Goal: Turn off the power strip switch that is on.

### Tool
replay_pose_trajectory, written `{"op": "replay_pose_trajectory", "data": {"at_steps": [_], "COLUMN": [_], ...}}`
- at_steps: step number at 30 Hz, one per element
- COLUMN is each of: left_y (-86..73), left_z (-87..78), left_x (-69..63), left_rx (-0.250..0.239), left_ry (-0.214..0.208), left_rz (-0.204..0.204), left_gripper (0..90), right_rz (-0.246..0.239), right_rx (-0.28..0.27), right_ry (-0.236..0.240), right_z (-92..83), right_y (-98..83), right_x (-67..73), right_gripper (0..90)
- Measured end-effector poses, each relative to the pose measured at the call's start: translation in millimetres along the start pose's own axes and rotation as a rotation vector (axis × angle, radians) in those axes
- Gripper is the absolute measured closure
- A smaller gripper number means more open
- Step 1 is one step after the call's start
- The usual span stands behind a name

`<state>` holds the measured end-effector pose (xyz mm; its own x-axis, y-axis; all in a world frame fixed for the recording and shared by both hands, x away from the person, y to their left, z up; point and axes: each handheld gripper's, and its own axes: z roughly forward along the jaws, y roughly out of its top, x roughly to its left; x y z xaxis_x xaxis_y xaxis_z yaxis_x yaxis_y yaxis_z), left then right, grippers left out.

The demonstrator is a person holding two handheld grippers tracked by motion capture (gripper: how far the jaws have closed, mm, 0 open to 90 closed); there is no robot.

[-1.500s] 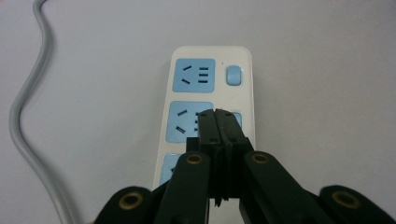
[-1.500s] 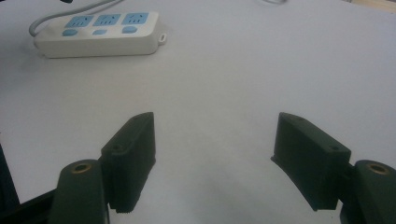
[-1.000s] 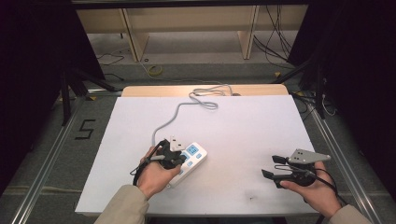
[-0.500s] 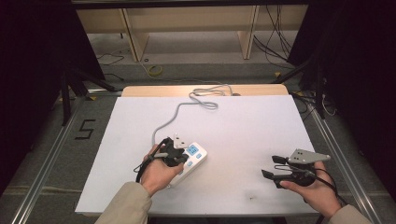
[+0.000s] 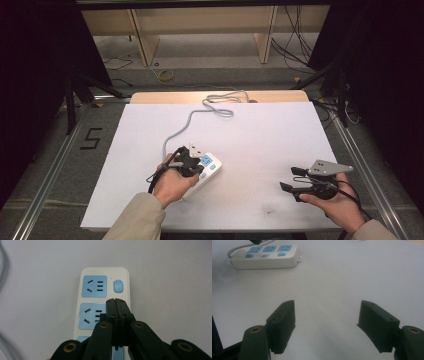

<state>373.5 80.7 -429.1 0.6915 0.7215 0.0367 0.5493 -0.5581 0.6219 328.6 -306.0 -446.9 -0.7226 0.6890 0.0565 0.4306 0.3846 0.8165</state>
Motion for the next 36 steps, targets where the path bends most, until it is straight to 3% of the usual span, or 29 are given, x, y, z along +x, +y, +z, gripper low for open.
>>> {"op": "replay_pose_trajectory", "data": {"at_steps": [36], "left_y": [3.9], "left_z": [17.7], "left_x": [-4.9], "left_rx": [0.060], "left_ry": [-0.010], "left_rz": [0.031], "left_gripper": [90.0], "right_rz": [0.003], "right_rx": [0.001], "right_ry": [0.001], "right_z": [0.2], "right_y": [-0.1], "right_x": [0.7], "right_gripper": [30.1]}}
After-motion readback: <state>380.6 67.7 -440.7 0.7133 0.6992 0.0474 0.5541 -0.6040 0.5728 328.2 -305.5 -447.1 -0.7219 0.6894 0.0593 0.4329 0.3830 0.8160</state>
